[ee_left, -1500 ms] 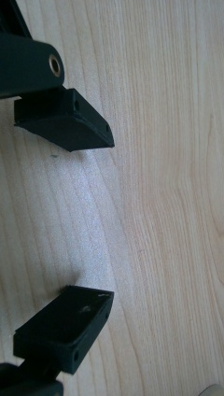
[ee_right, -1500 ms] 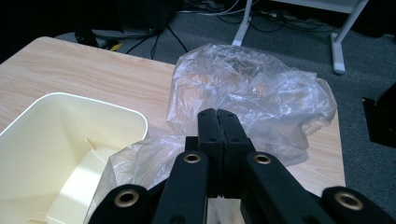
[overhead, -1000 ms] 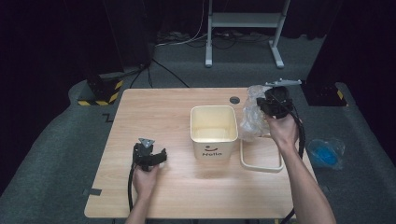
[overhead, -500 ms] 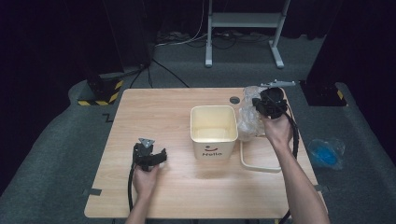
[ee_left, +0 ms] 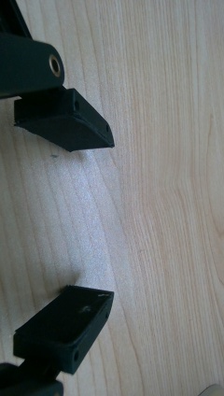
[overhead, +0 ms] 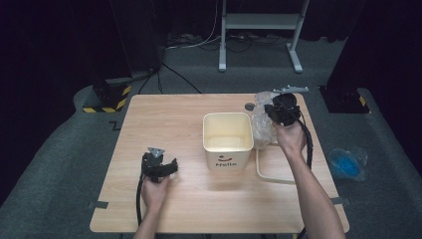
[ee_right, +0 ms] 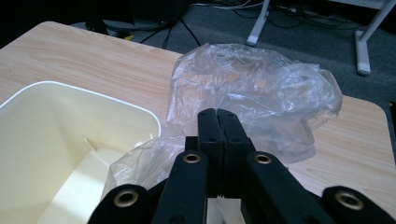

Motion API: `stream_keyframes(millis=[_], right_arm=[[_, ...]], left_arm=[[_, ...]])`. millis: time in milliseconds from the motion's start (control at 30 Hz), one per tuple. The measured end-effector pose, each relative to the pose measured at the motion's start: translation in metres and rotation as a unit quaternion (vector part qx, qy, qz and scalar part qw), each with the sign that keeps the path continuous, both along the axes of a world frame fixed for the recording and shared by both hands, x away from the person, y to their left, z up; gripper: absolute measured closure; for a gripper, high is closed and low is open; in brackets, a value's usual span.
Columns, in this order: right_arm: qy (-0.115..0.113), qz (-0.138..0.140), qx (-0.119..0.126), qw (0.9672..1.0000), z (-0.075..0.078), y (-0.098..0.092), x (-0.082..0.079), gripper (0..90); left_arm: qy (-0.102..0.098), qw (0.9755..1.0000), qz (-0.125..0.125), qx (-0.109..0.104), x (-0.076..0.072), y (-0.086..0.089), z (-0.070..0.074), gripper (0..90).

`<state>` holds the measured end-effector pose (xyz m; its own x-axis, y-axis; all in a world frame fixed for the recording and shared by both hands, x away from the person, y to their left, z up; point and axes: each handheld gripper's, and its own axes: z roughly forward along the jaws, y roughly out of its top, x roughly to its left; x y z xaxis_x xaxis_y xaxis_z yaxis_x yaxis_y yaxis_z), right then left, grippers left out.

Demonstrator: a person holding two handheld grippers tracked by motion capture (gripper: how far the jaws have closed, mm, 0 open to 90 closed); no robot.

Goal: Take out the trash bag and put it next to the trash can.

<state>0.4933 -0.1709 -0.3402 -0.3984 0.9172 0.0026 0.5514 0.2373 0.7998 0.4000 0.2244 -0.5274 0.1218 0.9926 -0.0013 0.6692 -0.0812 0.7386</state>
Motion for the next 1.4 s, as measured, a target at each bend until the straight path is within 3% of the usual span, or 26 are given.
stream_keyframes(millis=[867, 1400], right_arm=[[0.006, -0.002, 0.002, 1.0, -0.024, 0.019, 0.02, 88.3], [0.024, 0.003, 0.002, 0.9997, -0.038, 0.024, 0.029, 88.3]], left_arm=[[-0.001, 1.0, 0.001, -0.003, 0.0, 0.0, 0.0, 22.0], [0.0, 1.0, 0.0, -0.001, 0.0, 0.0, 0.0, 22.0]])
